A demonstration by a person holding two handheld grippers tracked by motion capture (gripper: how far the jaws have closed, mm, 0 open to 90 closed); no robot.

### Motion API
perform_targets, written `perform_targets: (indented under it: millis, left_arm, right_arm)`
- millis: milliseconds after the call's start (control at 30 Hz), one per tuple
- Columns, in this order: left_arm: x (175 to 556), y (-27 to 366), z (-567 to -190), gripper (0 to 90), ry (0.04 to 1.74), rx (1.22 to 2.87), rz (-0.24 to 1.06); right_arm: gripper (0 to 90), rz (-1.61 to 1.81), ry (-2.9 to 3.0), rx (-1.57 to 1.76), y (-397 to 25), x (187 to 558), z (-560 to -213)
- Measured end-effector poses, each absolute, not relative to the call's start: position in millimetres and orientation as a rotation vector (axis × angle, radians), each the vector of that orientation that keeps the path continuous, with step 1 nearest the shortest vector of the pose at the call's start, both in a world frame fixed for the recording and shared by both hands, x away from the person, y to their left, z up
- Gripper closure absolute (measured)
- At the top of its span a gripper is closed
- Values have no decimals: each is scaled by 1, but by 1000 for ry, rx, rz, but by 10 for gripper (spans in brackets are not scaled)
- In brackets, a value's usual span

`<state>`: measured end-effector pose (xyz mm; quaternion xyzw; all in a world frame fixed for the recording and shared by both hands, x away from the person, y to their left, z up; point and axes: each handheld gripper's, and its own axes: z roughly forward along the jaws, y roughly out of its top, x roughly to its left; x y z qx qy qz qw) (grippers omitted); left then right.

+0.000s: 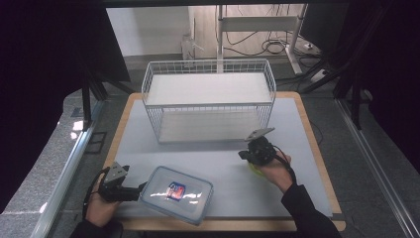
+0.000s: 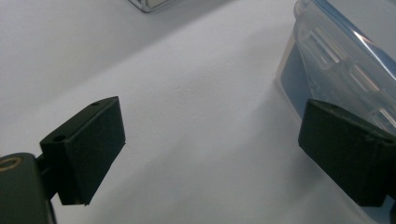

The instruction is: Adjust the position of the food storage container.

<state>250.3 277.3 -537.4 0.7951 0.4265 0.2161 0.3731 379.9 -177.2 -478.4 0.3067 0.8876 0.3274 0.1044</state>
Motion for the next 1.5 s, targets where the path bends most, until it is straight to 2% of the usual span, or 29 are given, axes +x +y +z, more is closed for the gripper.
perform_targets:
  millis: [500,667,867,1000,1133,1300,1500]
  left_arm:
    - [252,276,-538,71,1097,2047,552]
    - [252,276,-536,73,1105,2054,558]
    - [246,285,-530,163,1117,2082,532]
    - [241,288,-529,142,1129,2101,482]
    - [235,282,-529,226,1078,2125,412]
    - [232,275,-527,430,1030,2168,374]
    - [233,267,-529,496,1009,2216,357]
  right_arm:
    - [900,964,2540,1040,-239,355,-475]
    - [889,1004,2519,997,-232,346,-470]
    - [881,1101,2530,939,-214,326,-467]
    - [880,1168,2549,910,-203,309,-472]
    - [876,1184,2605,868,-190,292,-481]
    - [877,1213,2704,833,-170,273,-494]
    - [876,1237,2807,752,-143,253,-504]
